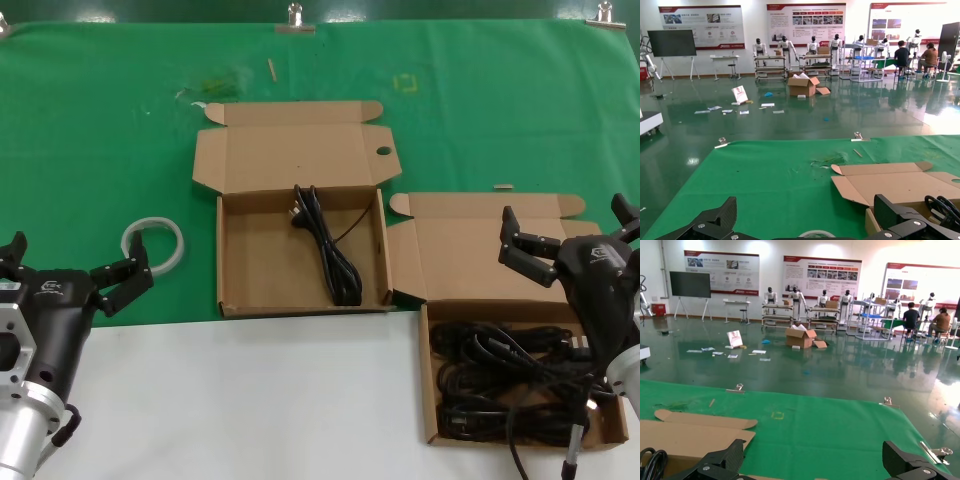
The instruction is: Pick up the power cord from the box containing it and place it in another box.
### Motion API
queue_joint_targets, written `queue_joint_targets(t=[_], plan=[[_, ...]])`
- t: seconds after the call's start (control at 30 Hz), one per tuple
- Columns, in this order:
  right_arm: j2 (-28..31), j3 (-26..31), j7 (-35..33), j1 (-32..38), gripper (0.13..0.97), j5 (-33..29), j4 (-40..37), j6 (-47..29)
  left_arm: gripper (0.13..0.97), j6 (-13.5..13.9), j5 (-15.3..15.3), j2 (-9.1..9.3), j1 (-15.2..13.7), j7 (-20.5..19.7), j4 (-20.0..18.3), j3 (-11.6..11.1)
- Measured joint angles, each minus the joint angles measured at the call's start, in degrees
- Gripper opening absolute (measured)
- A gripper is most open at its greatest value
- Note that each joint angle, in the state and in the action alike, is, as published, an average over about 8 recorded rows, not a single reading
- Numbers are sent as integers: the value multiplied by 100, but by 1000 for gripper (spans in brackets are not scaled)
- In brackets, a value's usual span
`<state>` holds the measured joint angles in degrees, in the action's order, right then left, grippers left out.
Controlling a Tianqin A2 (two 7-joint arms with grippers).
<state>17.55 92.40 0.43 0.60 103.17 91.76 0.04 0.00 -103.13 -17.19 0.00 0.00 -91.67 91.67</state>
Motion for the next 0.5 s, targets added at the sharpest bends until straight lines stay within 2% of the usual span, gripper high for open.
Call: queue_joint_targets(t=[0.5], plan=[[0, 0, 0, 0, 966, 0, 0, 0, 966, 0, 0, 0, 0, 0, 0, 0]])
